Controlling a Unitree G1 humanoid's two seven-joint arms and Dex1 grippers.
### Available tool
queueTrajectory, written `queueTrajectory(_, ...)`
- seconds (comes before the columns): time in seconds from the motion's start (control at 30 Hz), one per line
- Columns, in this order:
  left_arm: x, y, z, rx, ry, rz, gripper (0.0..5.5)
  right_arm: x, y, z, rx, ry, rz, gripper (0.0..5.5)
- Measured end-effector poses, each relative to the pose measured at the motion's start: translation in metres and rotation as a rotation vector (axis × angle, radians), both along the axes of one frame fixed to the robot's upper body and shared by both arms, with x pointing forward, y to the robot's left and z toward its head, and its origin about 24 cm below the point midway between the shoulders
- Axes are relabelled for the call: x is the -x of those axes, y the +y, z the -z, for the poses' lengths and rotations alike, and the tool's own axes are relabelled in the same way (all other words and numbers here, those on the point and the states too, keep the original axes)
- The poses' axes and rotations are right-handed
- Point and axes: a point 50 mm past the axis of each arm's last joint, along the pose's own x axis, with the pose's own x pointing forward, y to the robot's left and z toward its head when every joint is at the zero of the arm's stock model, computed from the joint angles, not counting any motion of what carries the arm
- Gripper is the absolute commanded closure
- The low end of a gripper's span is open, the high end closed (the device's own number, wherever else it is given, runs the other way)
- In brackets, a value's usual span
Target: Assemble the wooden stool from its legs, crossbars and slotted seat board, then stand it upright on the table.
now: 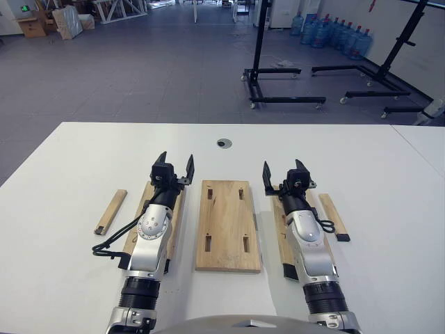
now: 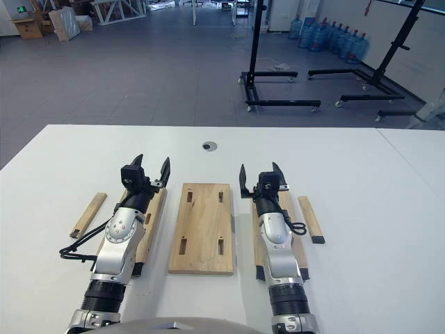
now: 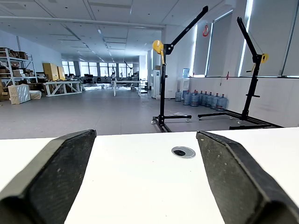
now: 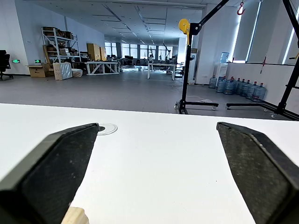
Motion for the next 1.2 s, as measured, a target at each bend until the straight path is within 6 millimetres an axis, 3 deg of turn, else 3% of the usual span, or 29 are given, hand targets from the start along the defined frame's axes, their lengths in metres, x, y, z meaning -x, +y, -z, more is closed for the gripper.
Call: queueTrajectory(1.2, -0.0064, -0.0013, 0.0021, 0.006, -0.007, -0.011, 1.56, -0.0063, 0.0014, -0.0010, 0.004, -0.018, 0.003, 0.87)
